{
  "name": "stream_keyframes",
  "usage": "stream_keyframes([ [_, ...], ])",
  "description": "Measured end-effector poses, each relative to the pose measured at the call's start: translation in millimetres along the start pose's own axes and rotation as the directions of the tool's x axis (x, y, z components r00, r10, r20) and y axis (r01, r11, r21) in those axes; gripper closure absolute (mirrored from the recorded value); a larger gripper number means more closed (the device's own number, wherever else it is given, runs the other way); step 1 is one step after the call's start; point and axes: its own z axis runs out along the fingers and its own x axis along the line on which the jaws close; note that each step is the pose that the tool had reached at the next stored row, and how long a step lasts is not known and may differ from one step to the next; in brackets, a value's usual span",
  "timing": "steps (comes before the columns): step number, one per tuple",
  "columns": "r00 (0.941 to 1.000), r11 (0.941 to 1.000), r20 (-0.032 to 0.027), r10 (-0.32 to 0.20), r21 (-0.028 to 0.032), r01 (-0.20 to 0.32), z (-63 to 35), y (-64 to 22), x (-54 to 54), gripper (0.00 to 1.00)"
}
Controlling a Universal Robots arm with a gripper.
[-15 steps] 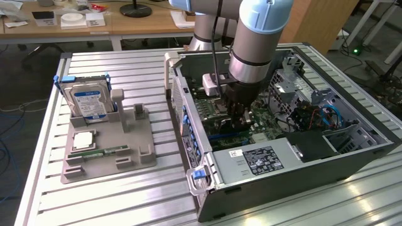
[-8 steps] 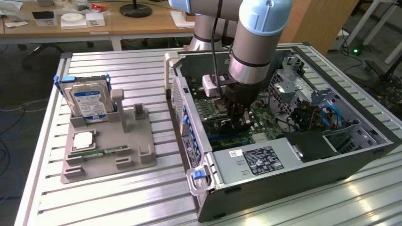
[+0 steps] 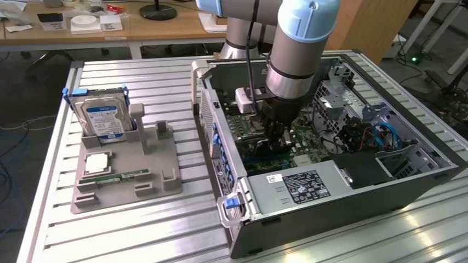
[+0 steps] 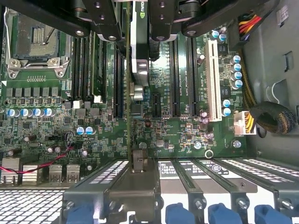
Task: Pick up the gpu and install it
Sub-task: 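Insert the gpu into the slot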
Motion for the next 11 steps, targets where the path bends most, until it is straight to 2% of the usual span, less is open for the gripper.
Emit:
stream_keyframes([
  [11,1.0,1.0,0.0002,0.0,0.0001,0.0,0.1,0.0,0.0,0.73],
])
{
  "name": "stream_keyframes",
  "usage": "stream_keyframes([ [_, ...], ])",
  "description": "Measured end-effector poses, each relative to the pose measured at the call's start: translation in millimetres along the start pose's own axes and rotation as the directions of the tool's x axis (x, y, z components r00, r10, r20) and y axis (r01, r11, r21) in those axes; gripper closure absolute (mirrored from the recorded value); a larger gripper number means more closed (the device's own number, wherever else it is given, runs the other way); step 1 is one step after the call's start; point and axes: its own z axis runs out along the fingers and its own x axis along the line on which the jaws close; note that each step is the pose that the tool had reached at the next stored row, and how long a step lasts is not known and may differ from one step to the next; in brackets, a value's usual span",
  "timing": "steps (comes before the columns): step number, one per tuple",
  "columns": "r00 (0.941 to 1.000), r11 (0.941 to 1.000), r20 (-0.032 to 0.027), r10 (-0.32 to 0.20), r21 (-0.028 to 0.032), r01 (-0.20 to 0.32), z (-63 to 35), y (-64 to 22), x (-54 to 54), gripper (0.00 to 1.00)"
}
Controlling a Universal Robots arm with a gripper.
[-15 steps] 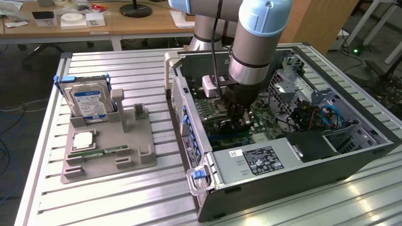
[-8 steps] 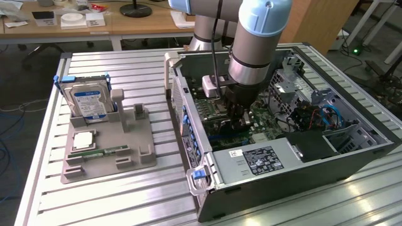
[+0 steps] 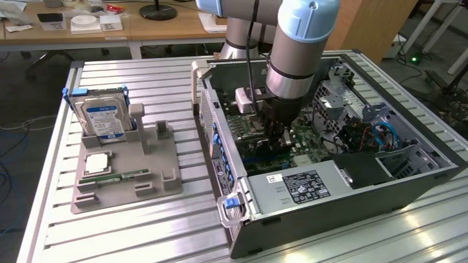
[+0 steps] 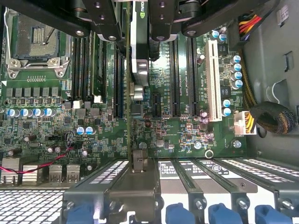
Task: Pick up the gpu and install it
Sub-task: 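Insert the gpu into the slot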
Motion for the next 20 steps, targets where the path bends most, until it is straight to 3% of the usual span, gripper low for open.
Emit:
stream_keyframes([
  [20,1.0,1.0,-0.0002,0.0,-0.0005,0.0,3.8,2.6,0.2,0.73],
])
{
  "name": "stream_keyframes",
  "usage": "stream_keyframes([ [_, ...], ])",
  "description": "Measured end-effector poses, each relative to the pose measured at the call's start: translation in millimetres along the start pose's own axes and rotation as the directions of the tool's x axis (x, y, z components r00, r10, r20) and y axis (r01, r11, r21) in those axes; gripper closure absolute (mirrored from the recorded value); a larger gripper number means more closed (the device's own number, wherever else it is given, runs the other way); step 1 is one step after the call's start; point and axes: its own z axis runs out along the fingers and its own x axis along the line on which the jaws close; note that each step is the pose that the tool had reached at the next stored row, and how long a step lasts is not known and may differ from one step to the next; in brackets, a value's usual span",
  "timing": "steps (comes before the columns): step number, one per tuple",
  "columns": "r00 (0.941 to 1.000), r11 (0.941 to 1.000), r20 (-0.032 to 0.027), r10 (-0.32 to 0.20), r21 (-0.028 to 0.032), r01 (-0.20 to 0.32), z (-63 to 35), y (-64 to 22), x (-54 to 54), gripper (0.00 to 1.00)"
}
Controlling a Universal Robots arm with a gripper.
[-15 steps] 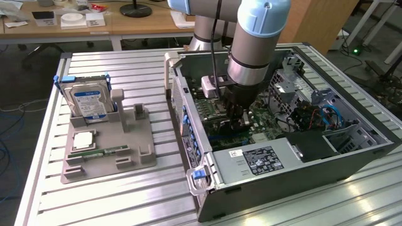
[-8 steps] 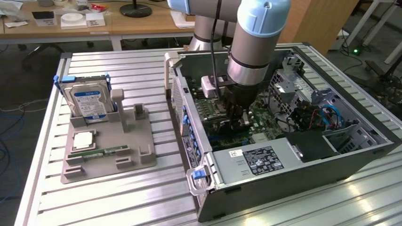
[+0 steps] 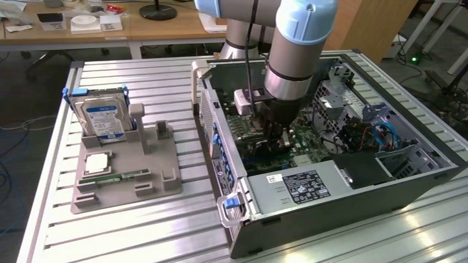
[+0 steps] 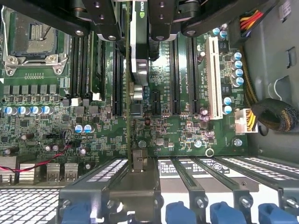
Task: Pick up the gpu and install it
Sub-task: 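Insert the gpu into the slot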
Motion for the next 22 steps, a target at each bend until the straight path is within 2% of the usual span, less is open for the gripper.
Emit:
stream_keyframes([
  [5,1.0,1.0,0.0001,0.0,-0.0002,0.0,3.8,0.1,0.1,0.73],
  [11,1.0,1.0,0.0,0.0,-0.0003,0.0,4.1,0.2,0.2,0.73],
  [16,1.0,1.0,0.0015,0.0,0.0056,0.0,3.8,0.7,0.1,0.72],
  [17,1.0,1.0,0.0007,0.0,0.0058,0.0,3.1,0.7,0.1,0.66],
  [20,1.0,1.0,0.0005,0.0,0.0062,0.0,-0.7,0.4,0.0,0.66],
  [22,1.0,1.0,0.0005,0.0,0.0075,0.0,-7.2,0.0,-0.2,0.66],
])
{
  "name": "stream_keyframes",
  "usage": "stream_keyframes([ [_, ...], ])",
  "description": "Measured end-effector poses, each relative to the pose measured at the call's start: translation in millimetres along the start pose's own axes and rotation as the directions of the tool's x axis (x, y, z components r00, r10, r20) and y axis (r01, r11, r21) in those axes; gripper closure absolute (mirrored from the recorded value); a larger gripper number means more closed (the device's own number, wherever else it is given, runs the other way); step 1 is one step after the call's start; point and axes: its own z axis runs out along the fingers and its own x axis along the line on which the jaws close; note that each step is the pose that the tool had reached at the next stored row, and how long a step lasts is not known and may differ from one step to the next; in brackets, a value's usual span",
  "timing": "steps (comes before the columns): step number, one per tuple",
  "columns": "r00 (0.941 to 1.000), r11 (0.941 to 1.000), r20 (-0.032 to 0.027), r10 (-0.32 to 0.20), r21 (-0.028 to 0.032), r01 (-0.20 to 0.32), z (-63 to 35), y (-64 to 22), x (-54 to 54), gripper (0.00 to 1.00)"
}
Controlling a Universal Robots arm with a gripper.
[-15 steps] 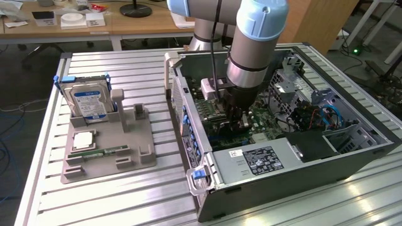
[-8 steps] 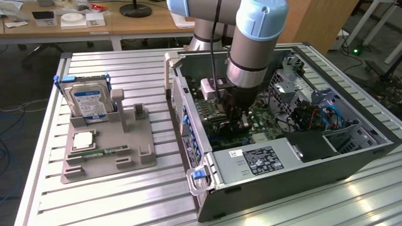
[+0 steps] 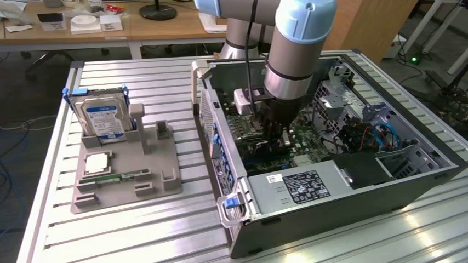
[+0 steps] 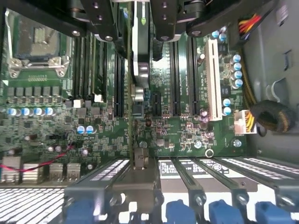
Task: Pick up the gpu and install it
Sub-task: 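Insert the gpu into the slot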
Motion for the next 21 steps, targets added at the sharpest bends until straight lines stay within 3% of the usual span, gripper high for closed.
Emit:
stream_keyframes([
  [9,1.0,1.0,0.0,0.0,0.0056,0.0,-32.0,-1.7,-0.9,0.66],
  [11,1.0,1.0,0.0004,0.0,0.0059,0.0,-32.3,-1.7,-1.0,0.67],
  [12,1.0,1.0,0.0005,0.0,0.006,0.0,-32.3,-1.7,-1.0,0.74],
  [14,1.0,1.0,0.0003,0.0,0.0059,0.0,-32.4,-1.7,-1.0,0.74],
  [17,1.0,1.0,0.0002,0.0,0.0059,0.0,-32.4,-1.7,-1.0,0.9],
  [21,1.0,1.0,0.0002,0.0,0.0059,0.0,-32.4,-1.7,-1.0,0.9],
])
